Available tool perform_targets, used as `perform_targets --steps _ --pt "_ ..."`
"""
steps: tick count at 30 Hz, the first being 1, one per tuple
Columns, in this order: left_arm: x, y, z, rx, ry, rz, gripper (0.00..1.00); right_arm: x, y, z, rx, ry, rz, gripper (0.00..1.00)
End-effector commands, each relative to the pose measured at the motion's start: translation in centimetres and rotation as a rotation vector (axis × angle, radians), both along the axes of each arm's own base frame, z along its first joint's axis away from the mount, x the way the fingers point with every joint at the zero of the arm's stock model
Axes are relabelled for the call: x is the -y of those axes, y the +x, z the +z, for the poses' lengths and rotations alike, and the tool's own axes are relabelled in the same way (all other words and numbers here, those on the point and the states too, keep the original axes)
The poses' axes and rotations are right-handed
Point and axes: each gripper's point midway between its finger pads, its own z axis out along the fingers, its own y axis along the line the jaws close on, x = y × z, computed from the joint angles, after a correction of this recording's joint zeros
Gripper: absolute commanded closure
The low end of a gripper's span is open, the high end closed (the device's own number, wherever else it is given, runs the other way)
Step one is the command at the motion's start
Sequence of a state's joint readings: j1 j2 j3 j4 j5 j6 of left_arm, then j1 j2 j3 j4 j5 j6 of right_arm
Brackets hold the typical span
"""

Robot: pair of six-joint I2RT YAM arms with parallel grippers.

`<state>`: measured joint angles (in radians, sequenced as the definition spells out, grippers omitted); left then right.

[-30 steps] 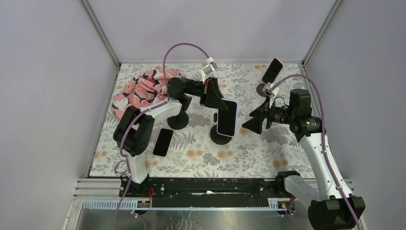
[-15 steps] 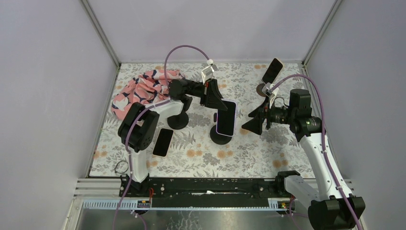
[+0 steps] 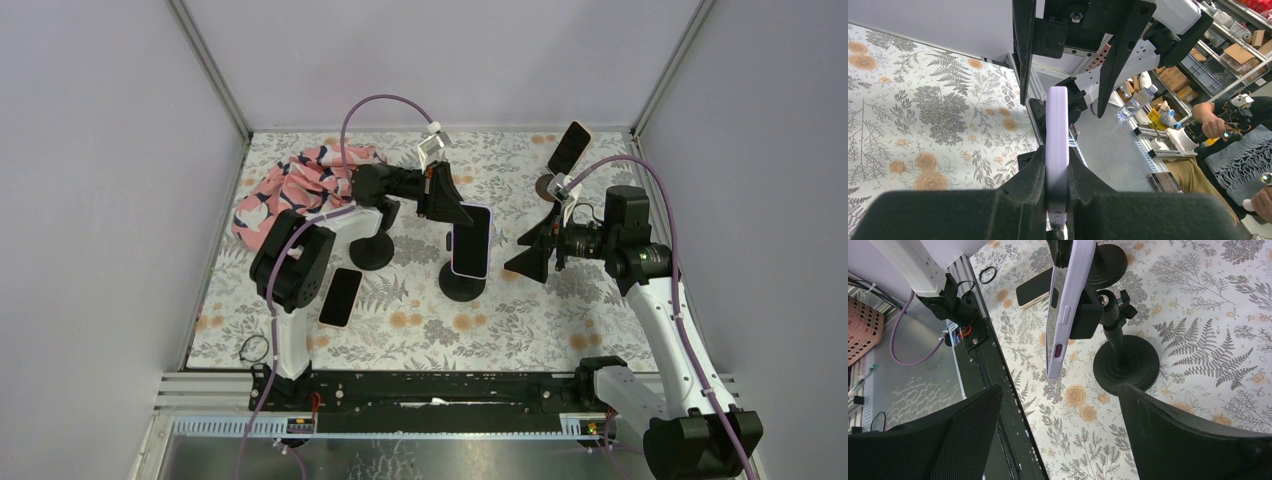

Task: Place the phone on the phone stand
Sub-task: Install the phone on the phone stand.

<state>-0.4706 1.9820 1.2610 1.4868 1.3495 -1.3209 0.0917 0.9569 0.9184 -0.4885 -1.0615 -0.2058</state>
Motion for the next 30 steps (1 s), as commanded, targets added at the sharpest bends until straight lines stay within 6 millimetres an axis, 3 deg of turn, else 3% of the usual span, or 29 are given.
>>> perform_targets --steps 1,11,22,27,30 --pt "-0.1 0.8 1.1 0.119 -0.078 0.039 1.00 -0.4 -0.7 1.1 0.035 0.022 0.040 0.05" --pt "-0.3 -0.2 0.3 0.118 -0.055 0.013 1.00 -0.3 -0.7 1.1 0.037 0.018 0.035 0.05" --pt "-0.6 -1.1 3.6 0.149 -0.120 0.046 1.00 0.3 0.6 1.7 0.071 -0.022 -0.028 0.09" --pt "-0.4 -3.1 6.5 0.197 -0.162 0.020 1.00 0.4 1.4 1.8 0.082 -0.035 -0.044 0.10" --pt "-1.2 -4.4 7.8 0.224 -0.173 0.018 1.00 0.2 2.0 1.6 0.088 -0.051 -0.060 0.16"
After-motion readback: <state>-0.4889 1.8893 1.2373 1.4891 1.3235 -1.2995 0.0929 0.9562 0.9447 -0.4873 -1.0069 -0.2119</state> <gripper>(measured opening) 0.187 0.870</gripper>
